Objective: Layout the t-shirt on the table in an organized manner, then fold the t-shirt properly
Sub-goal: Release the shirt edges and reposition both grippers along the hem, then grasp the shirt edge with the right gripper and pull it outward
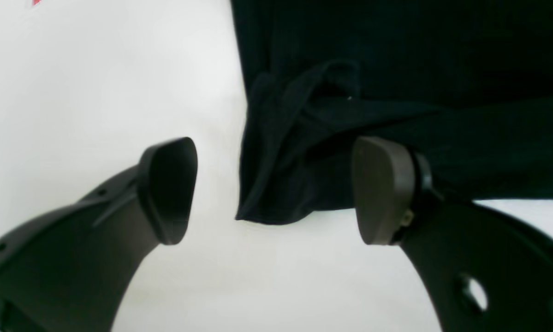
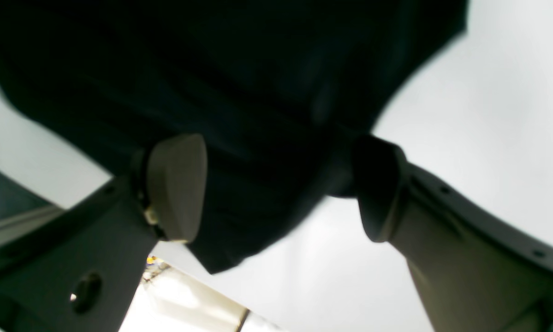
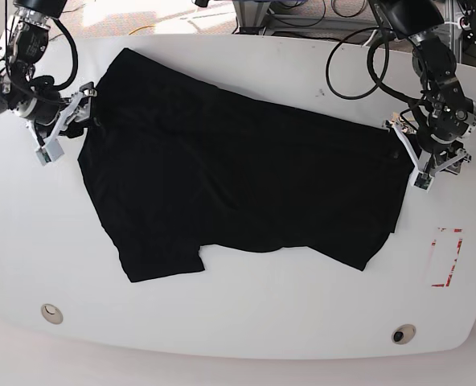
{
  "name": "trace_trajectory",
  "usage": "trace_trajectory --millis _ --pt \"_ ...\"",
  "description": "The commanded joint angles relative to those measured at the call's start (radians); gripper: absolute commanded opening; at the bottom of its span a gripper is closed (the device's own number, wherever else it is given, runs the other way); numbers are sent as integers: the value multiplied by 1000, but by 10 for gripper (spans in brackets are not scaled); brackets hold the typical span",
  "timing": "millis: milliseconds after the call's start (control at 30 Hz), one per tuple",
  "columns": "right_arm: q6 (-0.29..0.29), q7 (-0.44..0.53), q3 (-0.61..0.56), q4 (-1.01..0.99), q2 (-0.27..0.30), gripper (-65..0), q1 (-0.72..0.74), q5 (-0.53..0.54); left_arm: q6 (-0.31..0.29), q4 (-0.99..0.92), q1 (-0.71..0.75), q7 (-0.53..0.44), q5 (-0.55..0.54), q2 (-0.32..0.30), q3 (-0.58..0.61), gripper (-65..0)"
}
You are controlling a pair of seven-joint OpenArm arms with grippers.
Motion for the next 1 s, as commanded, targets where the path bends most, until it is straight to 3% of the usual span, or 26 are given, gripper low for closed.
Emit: trace_trajectory --millis 0,100,300,967 --pt "-1 -6 23 20 3 -171 -44 74 6 26 -15 -10 -7 -12 -2 -203" --pt "-6 -6 43 19 -24 -171 -90 135 6 27 -15 -10 -7 -12 -2 -207" --pt "0 -6 144 -9 -95 -170 -147 124 6 29 -13 -10 -10 -12 -4 -206" --pt "45 -6 153 -227 -110 -170 -151 127 6 110 -13 -10 -14 -50 -4 -204"
